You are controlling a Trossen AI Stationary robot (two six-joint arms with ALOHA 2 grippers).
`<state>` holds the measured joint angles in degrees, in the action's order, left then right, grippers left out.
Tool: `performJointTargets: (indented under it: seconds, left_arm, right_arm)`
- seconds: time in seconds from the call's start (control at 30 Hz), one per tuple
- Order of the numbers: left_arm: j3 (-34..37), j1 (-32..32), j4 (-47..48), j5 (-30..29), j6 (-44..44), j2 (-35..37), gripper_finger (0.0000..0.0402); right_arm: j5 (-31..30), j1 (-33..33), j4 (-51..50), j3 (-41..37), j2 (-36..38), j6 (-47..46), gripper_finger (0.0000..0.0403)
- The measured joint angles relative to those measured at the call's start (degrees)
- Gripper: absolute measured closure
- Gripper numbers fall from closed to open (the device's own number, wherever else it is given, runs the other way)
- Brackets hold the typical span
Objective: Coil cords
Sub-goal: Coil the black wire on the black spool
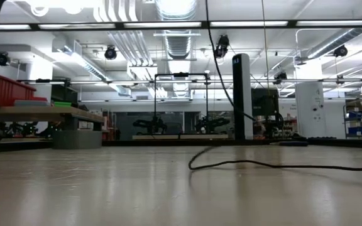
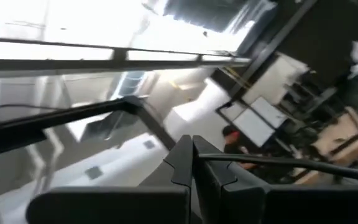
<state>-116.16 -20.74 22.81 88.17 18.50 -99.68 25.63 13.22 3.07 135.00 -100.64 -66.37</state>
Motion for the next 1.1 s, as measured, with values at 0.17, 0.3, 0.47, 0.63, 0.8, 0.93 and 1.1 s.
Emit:
performJointTargets:
  seconds: [0.17,0.3,0.47,0.63,0.8,0.93,1.1]
  left_arm:
    - [-0.8,2.2,-3.6,1.4,-0.1,0.4,0.0401]
    - [-2.5,3.8,-6.4,1.4,-0.3,0.7,0.0402]
    - [-3.8,4.9,-6.9,2.2,1.4,1.1,0.0401]
    - [-3.8,5.3,-6.9,2.2,0.9,1.3,0.0401]
    - [-3.8,5.4,-7.0,2.0,0.1,2.9,0.0401]
    - [-3.8,5.4,-7.5,2.0,-0.1,4.5,0.0401]
    - [-3.8,5.4,-7.4,1.3,-0.1,6.3,0.0401]
  right_arm:
    - [7.7,1.8,-9.6,0.0,0.0,6.0,0.0391]
    - [14.3,1.9,-16.9,0.0,0.0,11.7,0.0343]
    - [22.4,1.3,-14.4,0.0,-0.7,13.0,0.0265]
    - [30.7,1.4,-14.2,0.0,-0.6,12.1,0.0209]
    - [40.4,1.3,-14.3,0.0,-0.5,11.9,0.0176]
    - [41.4,1.4,-14.8,0.0,-0.5,10.9,0.0162]
    - [47.0,1.0,-14.8,0.0,-0.4,8.9,0.0155]
